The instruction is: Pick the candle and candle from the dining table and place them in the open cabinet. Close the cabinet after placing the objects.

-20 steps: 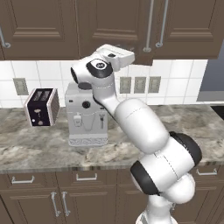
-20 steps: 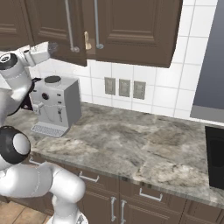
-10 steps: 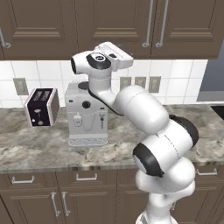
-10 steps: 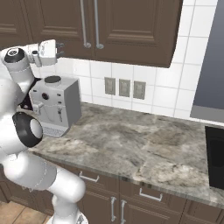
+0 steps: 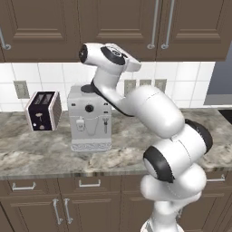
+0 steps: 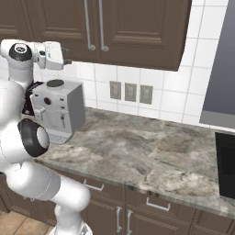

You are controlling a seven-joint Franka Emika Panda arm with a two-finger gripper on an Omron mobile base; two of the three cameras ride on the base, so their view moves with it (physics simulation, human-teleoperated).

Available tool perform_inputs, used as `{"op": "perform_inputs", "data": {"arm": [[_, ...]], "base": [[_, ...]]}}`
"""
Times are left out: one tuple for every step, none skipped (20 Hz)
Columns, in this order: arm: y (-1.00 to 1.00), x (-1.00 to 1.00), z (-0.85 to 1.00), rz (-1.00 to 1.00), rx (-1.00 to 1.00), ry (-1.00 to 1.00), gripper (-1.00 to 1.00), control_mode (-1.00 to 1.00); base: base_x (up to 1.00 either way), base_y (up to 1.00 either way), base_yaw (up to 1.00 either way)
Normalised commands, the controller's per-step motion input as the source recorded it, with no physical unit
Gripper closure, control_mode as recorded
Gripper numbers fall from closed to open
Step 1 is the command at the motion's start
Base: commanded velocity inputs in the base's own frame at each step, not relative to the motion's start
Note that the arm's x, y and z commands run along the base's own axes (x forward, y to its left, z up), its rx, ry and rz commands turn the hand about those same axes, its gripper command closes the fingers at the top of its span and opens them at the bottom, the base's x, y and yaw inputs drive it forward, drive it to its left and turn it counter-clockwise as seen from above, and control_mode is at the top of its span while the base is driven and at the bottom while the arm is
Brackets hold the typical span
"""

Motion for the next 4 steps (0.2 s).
{"op": "perform_inputs", "data": {"arm": [[-0.76,0.00,0.16,0.24,0.22,-0.04,-1.00,-1.00],[-0.70,-0.01,0.21,0.26,0.18,-0.06,-1.00,-1.00],[-0.61,-0.19,0.26,0.27,0.17,-0.08,-1.00,-1.00],[-0.57,-0.31,0.26,0.29,0.14,-0.09,-1.00,-1.00]], "base": [[0.00,0.00,0.00],[0.00,0.00,0.00],[0.00,0.00,0.00],[0.00,0.00,0.00]]}}
